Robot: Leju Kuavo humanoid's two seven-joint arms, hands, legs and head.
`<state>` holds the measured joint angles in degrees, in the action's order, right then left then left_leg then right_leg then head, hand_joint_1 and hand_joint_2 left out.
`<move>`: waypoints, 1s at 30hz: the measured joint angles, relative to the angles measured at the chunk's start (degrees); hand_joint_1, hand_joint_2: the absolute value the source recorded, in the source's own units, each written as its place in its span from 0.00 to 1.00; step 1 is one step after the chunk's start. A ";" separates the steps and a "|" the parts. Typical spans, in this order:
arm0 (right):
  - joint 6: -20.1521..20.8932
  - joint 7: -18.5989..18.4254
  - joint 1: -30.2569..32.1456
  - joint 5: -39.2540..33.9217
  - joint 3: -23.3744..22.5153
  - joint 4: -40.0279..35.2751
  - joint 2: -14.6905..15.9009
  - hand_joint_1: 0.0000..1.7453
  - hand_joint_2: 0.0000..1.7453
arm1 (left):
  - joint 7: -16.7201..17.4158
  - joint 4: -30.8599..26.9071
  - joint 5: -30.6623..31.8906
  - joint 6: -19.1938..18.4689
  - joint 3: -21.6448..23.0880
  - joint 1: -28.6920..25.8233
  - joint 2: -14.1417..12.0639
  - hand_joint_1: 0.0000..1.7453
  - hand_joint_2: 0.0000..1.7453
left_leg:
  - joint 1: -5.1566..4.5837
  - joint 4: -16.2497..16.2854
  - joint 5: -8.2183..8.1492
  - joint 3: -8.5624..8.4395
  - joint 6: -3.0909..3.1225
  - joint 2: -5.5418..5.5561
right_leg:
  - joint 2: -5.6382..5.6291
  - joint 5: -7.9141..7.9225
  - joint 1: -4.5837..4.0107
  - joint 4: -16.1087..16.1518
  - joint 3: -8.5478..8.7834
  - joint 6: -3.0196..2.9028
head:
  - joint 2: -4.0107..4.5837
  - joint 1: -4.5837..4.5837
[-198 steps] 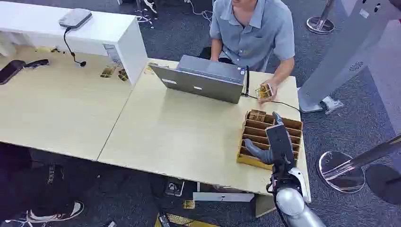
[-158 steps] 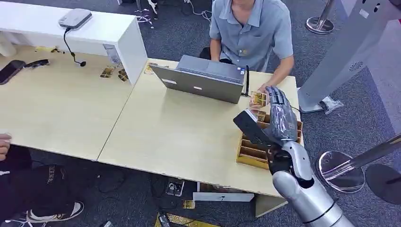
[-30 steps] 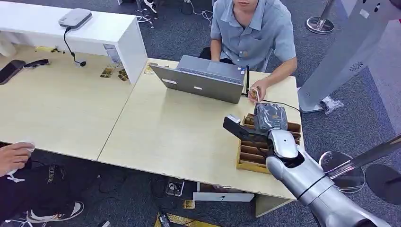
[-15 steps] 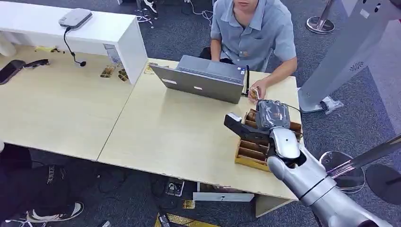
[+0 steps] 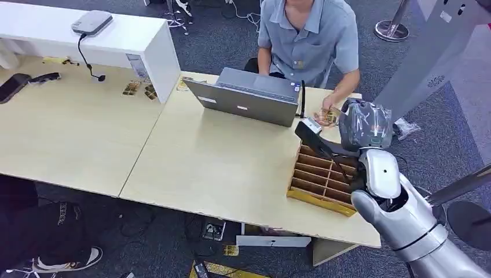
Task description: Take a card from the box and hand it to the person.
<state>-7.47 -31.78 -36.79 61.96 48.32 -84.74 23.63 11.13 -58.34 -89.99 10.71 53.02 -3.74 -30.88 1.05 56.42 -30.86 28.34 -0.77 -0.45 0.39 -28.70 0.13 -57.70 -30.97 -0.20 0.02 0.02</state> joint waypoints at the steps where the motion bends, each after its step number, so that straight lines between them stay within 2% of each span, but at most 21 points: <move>1: 0.04 0.00 0.12 0.02 -0.30 -0.70 0.22 1.00 1.00 | -0.02 0.00 0.00 0.00 0.00 0.00 0.00 0.00 0.00 | 0.00 0.00 0.00 0.00 0.00 0.00 | 0.00 0.00 0.00 0.00 0.00 0.00 | 0.00 0.00; 10: -0.81 0.79 1.16 -0.85 -2.60 -1.98 0.83 1.00 1.00 | -0.17 0.00 0.00 -0.35 0.00 0.00 0.00 0.00 0.00 | 0.00 0.00 0.00 0.01 0.00 0.00 | 0.00 0.00 0.00 -0.01 0.00 0.00 | 0.00 0.00; 17: -0.92 1.36 1.19 -1.64 -2.64 -1.94 0.83 1.00 1.00 | -0.15 -0.02 0.00 -0.15 0.00 0.02 0.00 0.00 0.00 | 0.00 0.00 0.00 0.02 0.00 0.00 | 0.01 0.00 0.00 -0.01 0.00 0.00 | 0.00 0.00; 18: -0.92 1.40 1.18 -1.77 -2.64 -1.88 0.81 0.97 1.00 | -0.15 -0.02 0.00 -0.15 0.00 0.02 0.00 0.00 0.00 | 0.00 0.00 0.00 0.02 0.00 0.00 | 0.01 0.00 0.00 -0.01 0.00 0.00 | 0.00 0.02; 19: -0.92 1.46 1.19 -1.92 -2.64 -1.79 0.79 0.35 1.00 | -0.15 -0.02 0.00 -0.15 0.00 0.02 0.00 0.00 0.00 | 0.00 0.00 0.00 0.02 0.00 0.00 | 0.01 0.00 0.00 -0.01 0.00 0.00 | 0.00 0.02; 20: -0.92 1.53 1.19 -2.10 -2.62 -1.70 0.76 0.15 1.00 | -0.15 -0.04 0.00 -0.15 0.00 0.02 0.00 0.00 0.00 | 0.00 0.00 0.00 0.02 0.00 0.00 | 0.01 0.00 0.00 -0.01 0.00 0.00 | 0.00 0.02; 21: -0.92 1.53 1.19 -2.43 -2.62 -1.59 0.74 0.00 1.00 | -0.15 -0.04 0.00 -0.15 0.00 0.02 0.00 0.00 0.00 | 0.00 0.00 0.00 0.02 0.00 0.01 | 0.01 0.00 0.00 -0.01 0.00 0.00 | 0.00 0.02; 30: -2.38 1.59 2.00 -5.35 -2.58 -1.13 0.44 0.00 1.00 | 0.11 -0.11 0.00 0.57 -0.02 -0.01 0.02 0.00 0.00 | 0.00 0.00 0.00 0.02 0.00 0.01 | 0.01 0.00 0.00 -0.01 0.00 0.00 | 0.00 0.02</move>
<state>-9.85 -30.19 -34.79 56.62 45.75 -85.88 24.07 11.23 -58.45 -89.99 11.28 53.00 -3.75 -30.86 1.05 56.41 -30.86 28.36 -0.77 -0.44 0.40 -28.70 0.12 -57.71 -30.97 -0.20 0.02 0.04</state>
